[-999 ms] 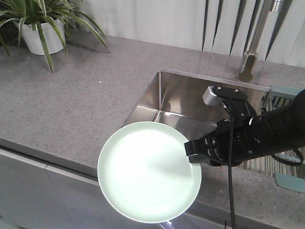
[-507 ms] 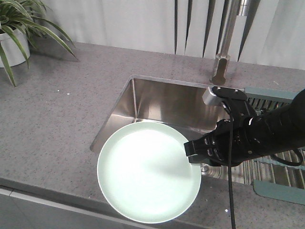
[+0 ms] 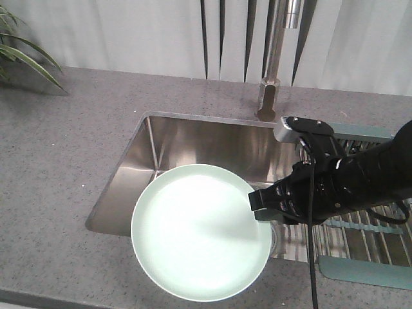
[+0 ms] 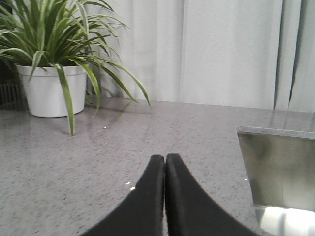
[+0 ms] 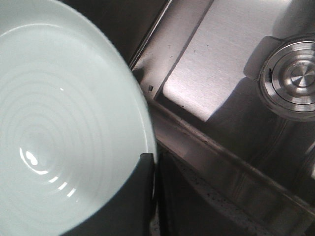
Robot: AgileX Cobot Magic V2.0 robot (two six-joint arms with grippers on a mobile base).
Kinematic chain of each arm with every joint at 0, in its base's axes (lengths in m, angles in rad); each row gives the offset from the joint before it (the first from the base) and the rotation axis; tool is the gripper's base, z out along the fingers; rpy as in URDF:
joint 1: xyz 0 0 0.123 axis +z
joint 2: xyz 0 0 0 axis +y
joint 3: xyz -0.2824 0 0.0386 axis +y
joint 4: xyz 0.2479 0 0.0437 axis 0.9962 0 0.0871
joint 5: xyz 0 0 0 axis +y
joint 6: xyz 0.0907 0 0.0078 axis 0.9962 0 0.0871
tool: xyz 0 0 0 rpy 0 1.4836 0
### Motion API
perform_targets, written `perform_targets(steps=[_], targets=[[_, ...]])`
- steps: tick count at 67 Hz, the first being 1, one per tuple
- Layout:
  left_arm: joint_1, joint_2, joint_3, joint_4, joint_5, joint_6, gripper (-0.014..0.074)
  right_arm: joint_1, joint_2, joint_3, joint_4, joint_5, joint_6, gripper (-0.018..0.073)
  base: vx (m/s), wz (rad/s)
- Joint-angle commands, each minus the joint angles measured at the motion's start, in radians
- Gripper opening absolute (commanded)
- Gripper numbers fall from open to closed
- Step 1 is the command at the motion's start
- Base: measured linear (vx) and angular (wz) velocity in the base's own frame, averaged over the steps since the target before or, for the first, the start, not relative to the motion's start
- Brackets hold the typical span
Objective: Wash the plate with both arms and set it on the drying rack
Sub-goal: 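Position the held plate over the stainless steel sink basin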
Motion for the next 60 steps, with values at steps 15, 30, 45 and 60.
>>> perform_targets(steps=[15,30,45,60], targets=[[0.001,-0.014,-0.028,-0.002,-0.07,-0.001,-0.0006,-0.002,-0.033,-0.031,0.028,-0.022,-0.007,-0.0001,0.08,-0.15],[0.001,-0.014,-0.028,-0.002,-0.07,-0.001,-0.0006,-0.002,-0.033,-0.031,0.028,-0.022,-0.007,-0.0001,0.08,-0.14],[0.001,-0.014,-0.028,-0.002,-0.07,-0.001,-0.0006,-0.002,-0.033,-0.031,0.028,-0.022,-0.006,-0.0001,0.08,-0.11],[0.001,-0.014,-0.028,-0.002,-0.07,-0.001,-0.0006,-0.002,-0.033,-0.031,0.028,-0.022,-0.006,-0.0001,0.06,-0.09]])
